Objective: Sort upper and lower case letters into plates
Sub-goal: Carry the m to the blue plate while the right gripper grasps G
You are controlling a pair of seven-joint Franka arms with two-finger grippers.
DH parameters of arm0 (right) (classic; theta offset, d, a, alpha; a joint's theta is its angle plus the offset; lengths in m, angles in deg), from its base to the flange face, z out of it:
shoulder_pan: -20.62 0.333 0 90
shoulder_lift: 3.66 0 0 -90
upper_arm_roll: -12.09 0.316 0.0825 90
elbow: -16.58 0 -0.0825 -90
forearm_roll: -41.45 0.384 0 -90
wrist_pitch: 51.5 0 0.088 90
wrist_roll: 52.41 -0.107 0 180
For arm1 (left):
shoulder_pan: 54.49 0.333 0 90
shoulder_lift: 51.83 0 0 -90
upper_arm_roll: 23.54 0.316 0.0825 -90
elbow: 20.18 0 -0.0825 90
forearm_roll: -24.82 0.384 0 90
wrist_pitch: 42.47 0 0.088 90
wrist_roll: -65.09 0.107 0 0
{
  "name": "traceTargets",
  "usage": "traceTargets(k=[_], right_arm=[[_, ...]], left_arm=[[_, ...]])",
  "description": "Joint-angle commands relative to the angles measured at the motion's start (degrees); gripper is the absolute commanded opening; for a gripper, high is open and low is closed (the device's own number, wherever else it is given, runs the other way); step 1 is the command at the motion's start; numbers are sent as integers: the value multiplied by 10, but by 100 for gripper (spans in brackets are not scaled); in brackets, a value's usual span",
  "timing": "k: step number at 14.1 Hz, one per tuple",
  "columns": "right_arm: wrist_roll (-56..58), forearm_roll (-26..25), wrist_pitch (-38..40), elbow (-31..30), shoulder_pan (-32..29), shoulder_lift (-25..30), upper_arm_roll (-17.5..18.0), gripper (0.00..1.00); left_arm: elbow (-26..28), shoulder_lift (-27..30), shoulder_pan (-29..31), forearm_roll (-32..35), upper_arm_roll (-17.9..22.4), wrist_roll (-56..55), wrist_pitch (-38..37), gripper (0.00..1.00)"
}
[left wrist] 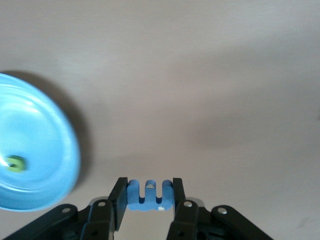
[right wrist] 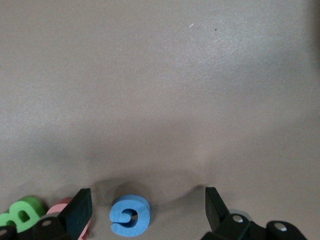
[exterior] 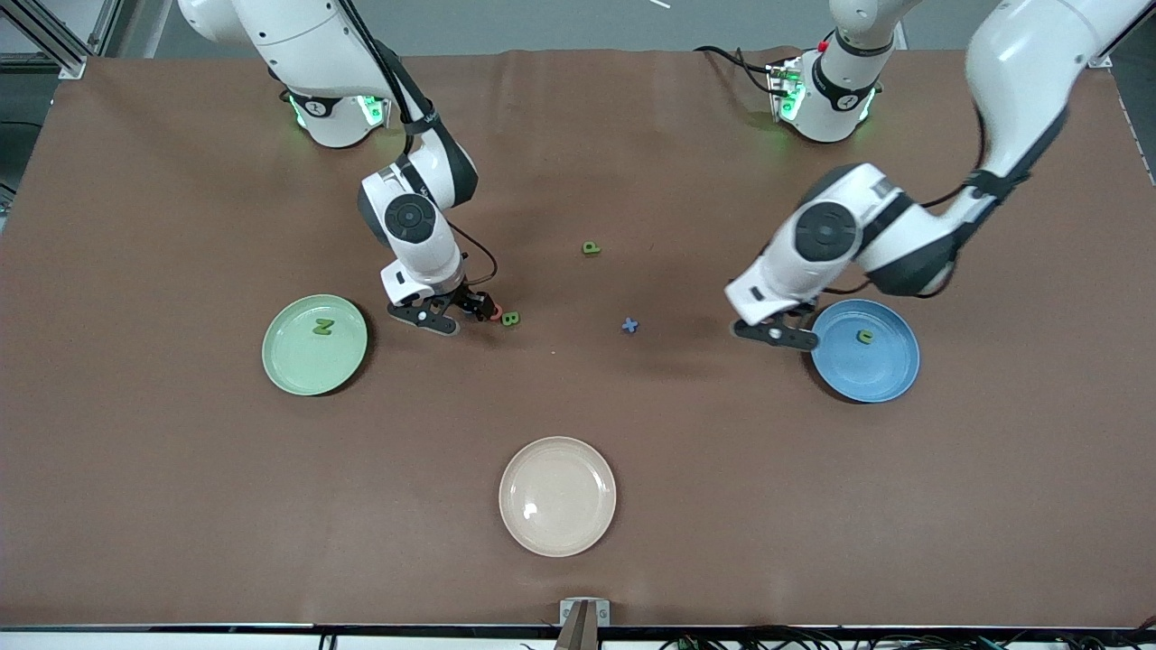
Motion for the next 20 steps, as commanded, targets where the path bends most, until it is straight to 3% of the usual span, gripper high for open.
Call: traceTargets(k=[1, 5, 10, 14, 18, 20], right_arm=[[-13, -11, -6, 2, -3, -3, -1, 100], [-22, -9, -4, 0, 4, -3, 0, 100], [-26, -9, -6, -3, 18, -4, 0, 91], [-26, -9, -4, -3, 22, -4, 0, 59], [-27, -9, 3, -3, 16, -2, 0, 7], [-23, -9, 10, -3, 9, 5, -1, 0]], left_arm=[[10, 4, 68, 5, -14, 96, -8, 22], [14, -21, 133, 36, 17, 227, 28, 22], [14, -30, 134, 97, 86, 296, 79, 22], [14, -42, 132, 111, 123, 331, 118, 22], [14, -57, 132, 126, 134, 331, 129, 23], [13, -65, 130, 126, 139, 329, 131, 25]])
